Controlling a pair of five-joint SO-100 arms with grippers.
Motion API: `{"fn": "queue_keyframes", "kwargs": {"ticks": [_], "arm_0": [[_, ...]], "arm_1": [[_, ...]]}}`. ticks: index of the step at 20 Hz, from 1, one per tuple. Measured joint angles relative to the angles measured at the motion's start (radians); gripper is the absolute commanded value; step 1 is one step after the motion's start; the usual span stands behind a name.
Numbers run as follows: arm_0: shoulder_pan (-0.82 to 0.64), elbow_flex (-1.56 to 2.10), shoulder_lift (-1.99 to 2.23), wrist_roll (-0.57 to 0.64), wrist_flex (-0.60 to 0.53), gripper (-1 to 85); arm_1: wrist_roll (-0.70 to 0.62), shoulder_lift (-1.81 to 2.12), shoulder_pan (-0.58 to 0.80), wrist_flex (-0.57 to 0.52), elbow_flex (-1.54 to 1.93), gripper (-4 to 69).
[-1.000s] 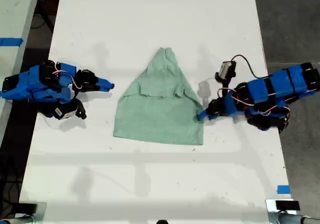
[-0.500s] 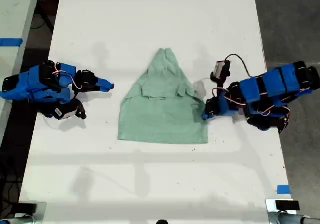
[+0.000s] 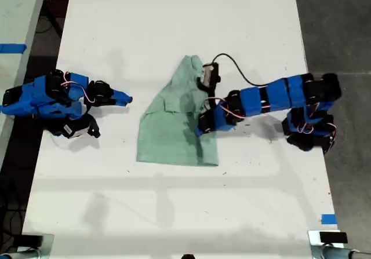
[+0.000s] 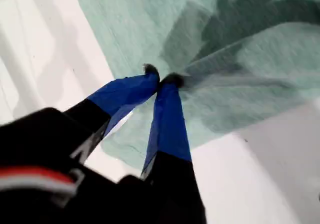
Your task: Fold t shirt
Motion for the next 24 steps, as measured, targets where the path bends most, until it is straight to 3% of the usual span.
{"fn": "queue_keyframes", "kwargs": {"ticks": [1,3,4,7,8,11,13,19,24], "arm_0": [[0.000,0.000,0.000,0.000,0.000,9.2],[0.000,0.000,0.000,0.000,0.000,9.2],[0.000,0.000,0.000,0.000,0.000,9.2],[0.000,0.000,0.000,0.000,0.000,9.2],[0.000,0.000,0.000,0.000,0.000,9.2],[0.000,0.000,0.000,0.000,0.000,9.2],[0.000,0.000,0.000,0.000,0.000,9.2],[0.000,0.000,0.000,0.000,0.000,9.2],[0.000,0.000,0.000,0.000,0.000,9.2]], "arm_1": [[-0.012,-0.103,0.003,0.025,-0.120,4.1],[-0.026,-0.224,0.020,0.063,-0.272,17.4],[-0.026,-0.232,0.029,0.075,-0.293,19.0],[-0.025,-0.215,0.037,0.183,-0.298,15.3],[-0.012,-0.170,0.037,0.235,-0.259,3.4],[0.031,0.067,0.040,0.279,-0.017,1.6],[0.072,0.262,0.055,0.229,0.230,1.6],[0.115,0.999,0.133,-0.156,1.097,2.3],[0.114,1.401,0.206,-0.265,1.513,2.3]]}}
